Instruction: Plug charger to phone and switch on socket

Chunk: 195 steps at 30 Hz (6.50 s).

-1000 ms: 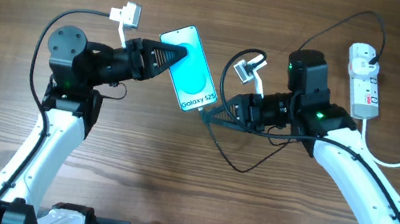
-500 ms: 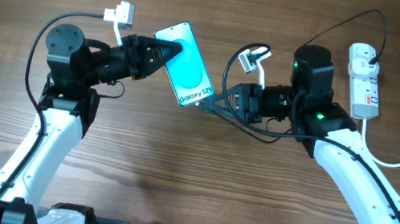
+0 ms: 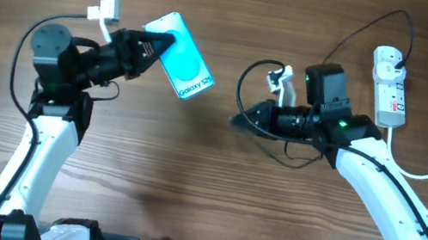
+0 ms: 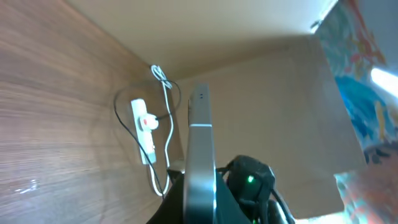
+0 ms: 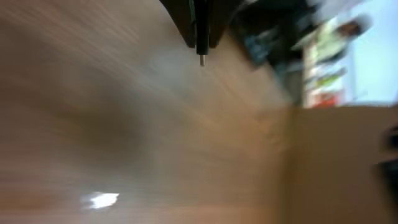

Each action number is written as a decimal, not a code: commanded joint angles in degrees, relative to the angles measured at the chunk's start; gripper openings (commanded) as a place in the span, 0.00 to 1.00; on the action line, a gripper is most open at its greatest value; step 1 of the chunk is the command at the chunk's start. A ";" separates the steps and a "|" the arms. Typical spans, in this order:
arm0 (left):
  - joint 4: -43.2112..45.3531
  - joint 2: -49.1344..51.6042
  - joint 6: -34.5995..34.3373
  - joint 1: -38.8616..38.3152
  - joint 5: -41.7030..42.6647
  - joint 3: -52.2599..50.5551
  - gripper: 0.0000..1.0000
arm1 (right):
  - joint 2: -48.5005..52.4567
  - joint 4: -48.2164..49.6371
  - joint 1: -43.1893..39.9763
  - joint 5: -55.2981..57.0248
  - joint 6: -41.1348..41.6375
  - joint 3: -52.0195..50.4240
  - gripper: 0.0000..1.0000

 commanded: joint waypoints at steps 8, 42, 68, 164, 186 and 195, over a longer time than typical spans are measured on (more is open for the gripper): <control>-2.58 -0.15 0.00 0.48 0.17 0.50 0.04 | 10.93 2.64 11.21 52.02 -4.33 0.15 0.04; -2.56 -0.15 -0.15 1.86 2.78 0.50 0.04 | 24.59 -5.77 11.80 36.17 1.46 1.22 0.04; 2.21 -0.15 1.77 -0.31 10.03 0.50 0.04 | 5.33 13.25 4.72 -36.11 -6.43 2.10 0.05; 0.31 -0.15 -0.76 4.59 9.25 0.50 0.04 | 5.25 37.31 7.80 -30.62 20.55 1.86 0.05; 3.37 -0.15 -3.17 4.57 9.20 0.50 0.04 | 5.73 43.82 7.80 -23.98 27.02 0.42 0.04; 3.37 -0.15 -3.17 4.57 9.20 0.50 0.04 | 5.73 44.15 7.80 -25.29 28.09 0.42 0.04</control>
